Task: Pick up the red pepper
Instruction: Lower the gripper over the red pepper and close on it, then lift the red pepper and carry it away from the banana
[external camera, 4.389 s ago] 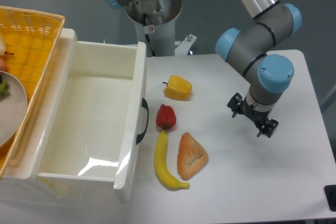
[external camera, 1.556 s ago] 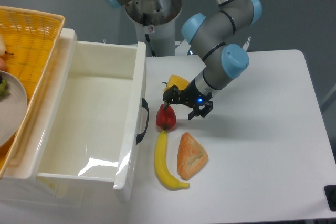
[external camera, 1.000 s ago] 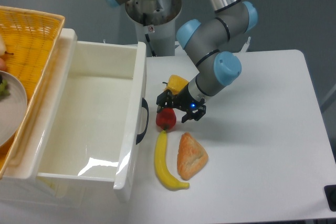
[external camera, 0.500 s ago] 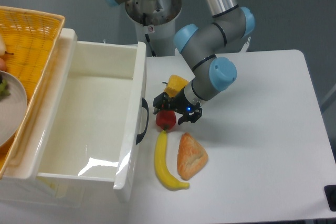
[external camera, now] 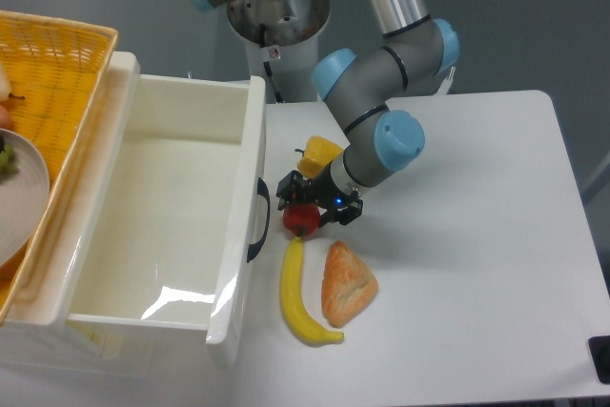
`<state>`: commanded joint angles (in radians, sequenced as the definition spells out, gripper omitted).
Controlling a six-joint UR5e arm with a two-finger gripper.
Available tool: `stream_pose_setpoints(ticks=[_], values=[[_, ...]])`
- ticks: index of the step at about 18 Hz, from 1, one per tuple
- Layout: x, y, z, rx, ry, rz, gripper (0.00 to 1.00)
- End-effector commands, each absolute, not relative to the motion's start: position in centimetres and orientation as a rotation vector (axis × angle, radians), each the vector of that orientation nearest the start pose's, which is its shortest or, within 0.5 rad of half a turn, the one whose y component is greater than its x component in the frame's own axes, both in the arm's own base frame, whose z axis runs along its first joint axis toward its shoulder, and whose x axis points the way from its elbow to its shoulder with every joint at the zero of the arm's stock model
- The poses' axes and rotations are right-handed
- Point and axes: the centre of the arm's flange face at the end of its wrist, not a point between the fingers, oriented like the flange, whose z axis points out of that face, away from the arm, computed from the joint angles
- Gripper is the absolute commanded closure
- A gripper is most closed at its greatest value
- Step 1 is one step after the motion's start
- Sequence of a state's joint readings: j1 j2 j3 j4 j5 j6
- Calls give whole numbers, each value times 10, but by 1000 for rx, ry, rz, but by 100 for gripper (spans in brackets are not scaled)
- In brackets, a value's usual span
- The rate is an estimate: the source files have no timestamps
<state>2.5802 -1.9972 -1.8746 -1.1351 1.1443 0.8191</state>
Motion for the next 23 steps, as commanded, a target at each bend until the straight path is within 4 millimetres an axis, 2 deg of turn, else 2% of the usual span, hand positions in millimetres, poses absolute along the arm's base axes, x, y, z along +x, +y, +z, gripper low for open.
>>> stream_pose_setpoints(ticks=[6, 7, 11, 15, 20, 23], values=[[-374, 438, 182, -2864, -361, -684, 78], [-379, 439, 187, -2861, -362, -669, 81], [-396, 428, 199, -2895, -370, -600, 82], [-408, 422, 222, -2896, -358, -530, 82], [-456, 416, 273, -2900, -338, -457, 82], [-475, 406, 289, -2932, -293, -363, 82]])
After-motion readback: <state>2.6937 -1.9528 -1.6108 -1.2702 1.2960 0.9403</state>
